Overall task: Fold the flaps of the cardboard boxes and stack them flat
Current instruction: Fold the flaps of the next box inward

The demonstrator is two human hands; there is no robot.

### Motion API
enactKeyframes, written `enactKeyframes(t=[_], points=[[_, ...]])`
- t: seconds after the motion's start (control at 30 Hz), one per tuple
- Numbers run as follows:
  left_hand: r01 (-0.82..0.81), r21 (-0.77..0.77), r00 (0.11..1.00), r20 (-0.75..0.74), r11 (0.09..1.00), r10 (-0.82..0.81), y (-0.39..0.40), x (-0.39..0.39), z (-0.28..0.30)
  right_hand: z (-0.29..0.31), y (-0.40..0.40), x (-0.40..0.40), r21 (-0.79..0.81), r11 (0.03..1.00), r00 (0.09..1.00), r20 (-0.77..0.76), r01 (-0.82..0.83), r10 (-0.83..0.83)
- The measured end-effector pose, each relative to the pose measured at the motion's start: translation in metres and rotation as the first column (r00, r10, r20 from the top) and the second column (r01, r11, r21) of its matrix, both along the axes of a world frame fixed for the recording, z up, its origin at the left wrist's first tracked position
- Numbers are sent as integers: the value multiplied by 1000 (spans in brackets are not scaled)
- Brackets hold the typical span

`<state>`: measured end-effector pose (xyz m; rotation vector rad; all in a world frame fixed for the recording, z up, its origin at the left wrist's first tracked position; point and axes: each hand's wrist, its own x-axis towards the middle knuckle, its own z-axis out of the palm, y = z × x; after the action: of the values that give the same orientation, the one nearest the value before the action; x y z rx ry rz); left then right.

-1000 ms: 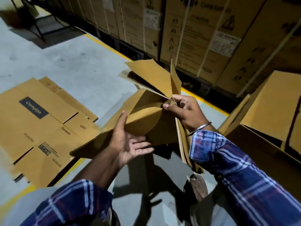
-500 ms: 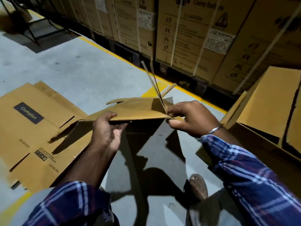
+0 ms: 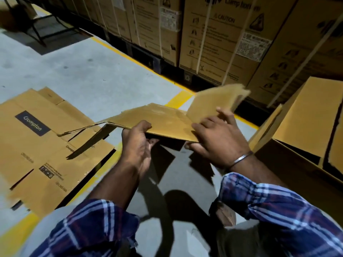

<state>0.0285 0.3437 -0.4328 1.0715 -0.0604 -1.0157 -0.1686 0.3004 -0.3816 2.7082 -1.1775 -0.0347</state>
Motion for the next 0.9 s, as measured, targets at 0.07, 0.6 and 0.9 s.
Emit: enactKeyframes(t=[0.07,0.6,0.9], points=[[-5,8,1000,-18,1000,5,0,5,-1,3,3,-2,101,986,987,-109,131,-120],[-10,40,999,-32,999,11,0,0,-4,-30,46,4,959,118,532,243,-258,-811],[95,90,995,20,991,-97,6,8,-10,-63,21,17,745,228,-403,-60,-627,-913]])
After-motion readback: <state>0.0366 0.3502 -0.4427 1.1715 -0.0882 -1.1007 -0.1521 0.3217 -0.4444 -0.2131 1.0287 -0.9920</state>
